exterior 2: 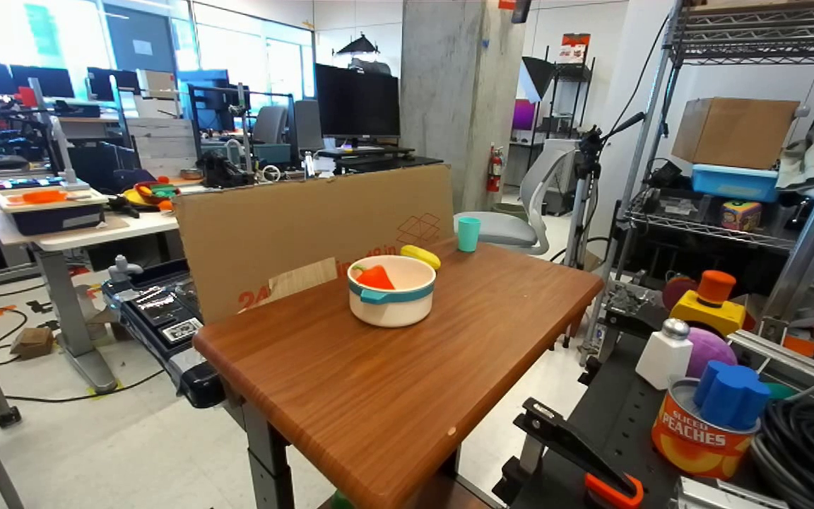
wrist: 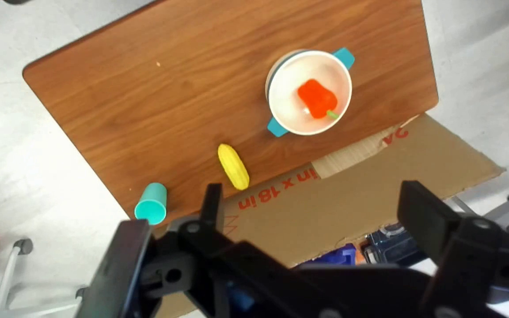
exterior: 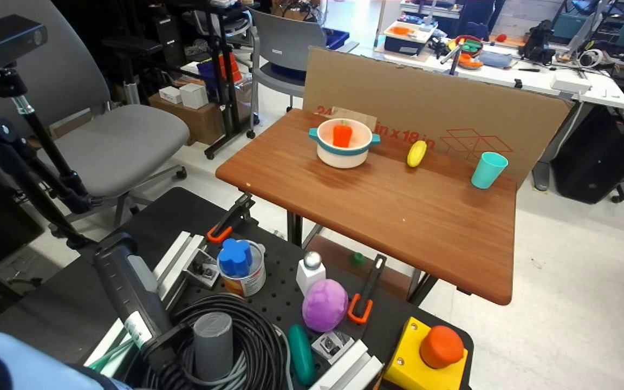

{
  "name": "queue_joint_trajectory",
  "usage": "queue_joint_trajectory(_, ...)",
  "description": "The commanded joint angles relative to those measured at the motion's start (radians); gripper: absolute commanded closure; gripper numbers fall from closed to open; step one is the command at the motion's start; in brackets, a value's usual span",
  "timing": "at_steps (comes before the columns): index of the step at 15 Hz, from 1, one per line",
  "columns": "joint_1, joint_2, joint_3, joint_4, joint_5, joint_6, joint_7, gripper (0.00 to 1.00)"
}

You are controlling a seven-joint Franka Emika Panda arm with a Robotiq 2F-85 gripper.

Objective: Pick up the yellow toy and move it to the right.

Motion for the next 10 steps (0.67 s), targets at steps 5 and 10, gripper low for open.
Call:
queue_joint_trajectory(5, -0.001, 0.326, -0.057, 0.268, -0.024, 0.072, -0.056, 0.0)
queue_joint_trajectory(10, -0.003, 0.502, -0.069, 0.384, -0.014, 0.127, -0.103, 0.0)
